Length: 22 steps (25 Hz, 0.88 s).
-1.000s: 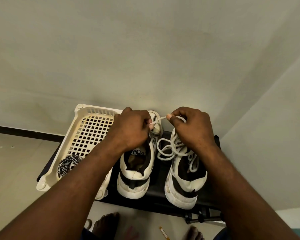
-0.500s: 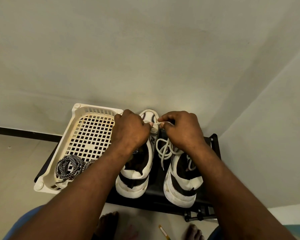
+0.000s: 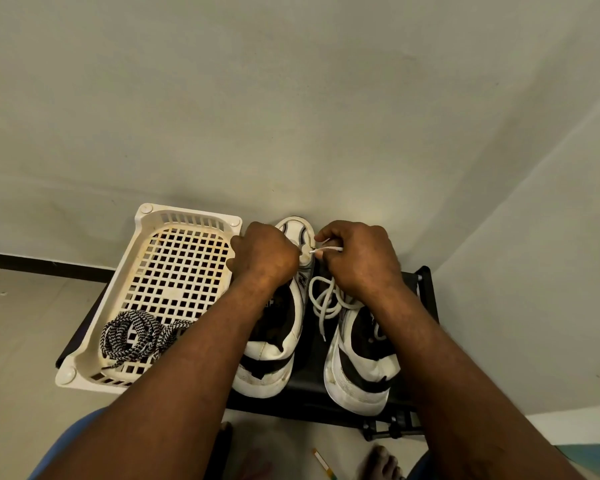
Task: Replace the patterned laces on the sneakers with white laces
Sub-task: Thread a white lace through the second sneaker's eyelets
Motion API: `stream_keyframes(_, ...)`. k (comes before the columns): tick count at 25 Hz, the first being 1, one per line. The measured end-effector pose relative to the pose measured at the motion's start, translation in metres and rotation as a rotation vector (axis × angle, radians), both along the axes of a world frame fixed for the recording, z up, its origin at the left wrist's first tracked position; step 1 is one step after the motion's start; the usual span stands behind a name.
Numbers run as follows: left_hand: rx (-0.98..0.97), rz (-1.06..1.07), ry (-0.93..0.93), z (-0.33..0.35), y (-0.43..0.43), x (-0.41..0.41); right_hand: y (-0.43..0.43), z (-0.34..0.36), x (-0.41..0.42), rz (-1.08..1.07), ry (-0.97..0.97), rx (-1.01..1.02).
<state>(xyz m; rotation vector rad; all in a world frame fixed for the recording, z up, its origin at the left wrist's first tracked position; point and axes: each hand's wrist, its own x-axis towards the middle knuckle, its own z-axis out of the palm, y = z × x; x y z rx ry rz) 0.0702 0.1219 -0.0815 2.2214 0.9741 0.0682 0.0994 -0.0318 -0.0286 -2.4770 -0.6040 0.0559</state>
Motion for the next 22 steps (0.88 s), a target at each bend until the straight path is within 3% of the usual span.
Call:
stream_keyframes(8,-0.079,-0.009,0.02,-0.02,0.011,0.009,0.013,-0.004,-0.002,-0.038,-0.064,-0.136)
stream_keyframes(18,-0.239,-0.031,-0.155,0.009,-0.004,-0.008,0.014,-0.009,0.001,0.008,0.017,-0.136)
stream_keyframes(22,-0.186,-0.045,-0.086,0.014,-0.005,-0.009,0.016,-0.01,-0.002,0.012,-0.02,-0.195)
